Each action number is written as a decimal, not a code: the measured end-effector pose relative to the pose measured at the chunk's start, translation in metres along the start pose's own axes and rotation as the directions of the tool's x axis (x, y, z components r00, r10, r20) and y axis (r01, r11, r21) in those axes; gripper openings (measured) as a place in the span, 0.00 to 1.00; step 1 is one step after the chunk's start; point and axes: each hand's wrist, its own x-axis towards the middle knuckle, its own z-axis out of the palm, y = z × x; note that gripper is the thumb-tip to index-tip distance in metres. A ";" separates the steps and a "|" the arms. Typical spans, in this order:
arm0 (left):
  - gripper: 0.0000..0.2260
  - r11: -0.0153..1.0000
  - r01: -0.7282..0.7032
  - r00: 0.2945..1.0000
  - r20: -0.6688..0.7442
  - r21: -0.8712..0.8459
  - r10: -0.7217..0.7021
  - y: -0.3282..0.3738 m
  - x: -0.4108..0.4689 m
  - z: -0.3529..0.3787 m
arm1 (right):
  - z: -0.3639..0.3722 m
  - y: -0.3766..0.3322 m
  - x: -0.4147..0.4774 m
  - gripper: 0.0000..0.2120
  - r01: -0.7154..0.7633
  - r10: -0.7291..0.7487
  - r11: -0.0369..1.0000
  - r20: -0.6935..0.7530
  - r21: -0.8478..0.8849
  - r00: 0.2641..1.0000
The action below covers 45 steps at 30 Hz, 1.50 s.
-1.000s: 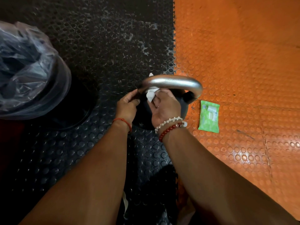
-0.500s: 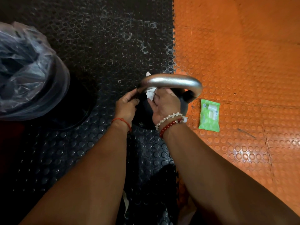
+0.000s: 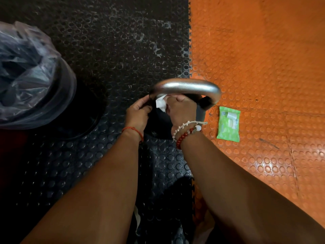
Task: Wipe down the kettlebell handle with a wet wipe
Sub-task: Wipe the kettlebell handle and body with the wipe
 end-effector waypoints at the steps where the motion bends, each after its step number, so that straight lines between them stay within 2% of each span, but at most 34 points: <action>1: 0.18 1.000 0.000 1.000 -0.003 0.001 0.000 0.001 -0.001 0.001 | 0.001 -0.002 0.002 0.16 -0.008 0.008 1.000 -0.015 0.028 1.000; 3: 0.19 1.000 0.000 1.000 -0.005 0.002 0.000 0.002 -0.001 0.001 | 0.001 -0.001 0.001 0.16 -0.015 0.016 0.997 -0.007 0.075 1.000; 6: 0.19 1.000 0.001 1.000 0.000 0.004 -0.001 0.002 -0.001 0.000 | -0.003 0.004 0.001 0.15 0.005 -0.006 1.000 0.044 0.028 0.999; 8: 0.19 1.000 0.003 1.000 0.002 0.001 -0.003 0.002 -0.002 0.001 | -0.002 -0.001 0.006 0.16 -0.025 0.025 1.000 0.001 0.012 1.000; 11: 0.19 1.000 -0.006 1.000 0.010 0.004 0.006 0.000 0.000 0.000 | 0.002 -0.003 0.009 0.17 -0.056 0.059 0.995 -0.029 0.081 0.998; 16: 0.18 1.000 -0.007 1.000 0.003 0.006 0.007 -0.002 0.003 -0.002 | -0.005 0.008 0.001 0.13 -0.002 -0.001 0.998 0.050 0.056 0.999; 21: 0.19 1.000 0.001 1.000 0.017 0.005 -0.001 0.001 -0.001 -0.001 | -0.001 -0.002 -0.003 0.14 -0.091 0.075 0.973 0.085 0.210 0.994; 24: 0.19 1.000 -0.002 1.000 0.025 0.002 0.002 0.000 0.000 -0.002 | -0.003 0.004 -0.002 0.11 -0.022 0.011 0.993 0.094 0.115 0.996; 26: 0.19 1.000 -0.001 1.000 0.019 -0.003 0.001 0.000 0.000 -0.001 | 0.000 0.000 0.003 0.13 -0.008 0.005 0.998 0.051 0.055 0.999; 29: 0.19 1.000 -0.006 1.000 0.017 -0.008 0.007 0.000 -0.001 -0.001 | 0.004 -0.003 0.003 0.17 -0.006 0.005 0.996 0.012 0.091 1.000; 33: 0.19 1.000 -0.003 1.000 0.012 -0.018 0.004 0.002 -0.002 -0.001 | 0.002 0.002 0.000 0.09 0.031 -0.032 0.999 0.017 0.040 0.999; 35: 0.19 1.000 -0.002 1.000 0.011 -0.022 0.003 0.003 -0.003 0.000 | 0.003 -0.003 0.003 0.12 -0.006 0.007 0.998 -0.015 0.068 1.000; 38: 0.19 1.000 -0.003 1.000 0.018 -0.016 0.003 0.003 -0.004 0.000 | 0.000 -0.003 0.000 0.13 -0.059 0.055 0.987 0.031 0.149 0.998; 42: 0.19 1.000 -0.005 1.000 0.026 -0.024 0.006 0.003 -0.004 -0.001 | -0.002 0.000 0.001 0.12 -0.040 0.038 0.996 0.029 0.083 0.999; 45: 0.20 1.000 -0.010 1.000 0.017 -0.004 0.010 0.004 -0.005 0.000 | 0.002 -0.007 0.000 0.11 -0.117 0.112 0.971 0.037 0.209 0.993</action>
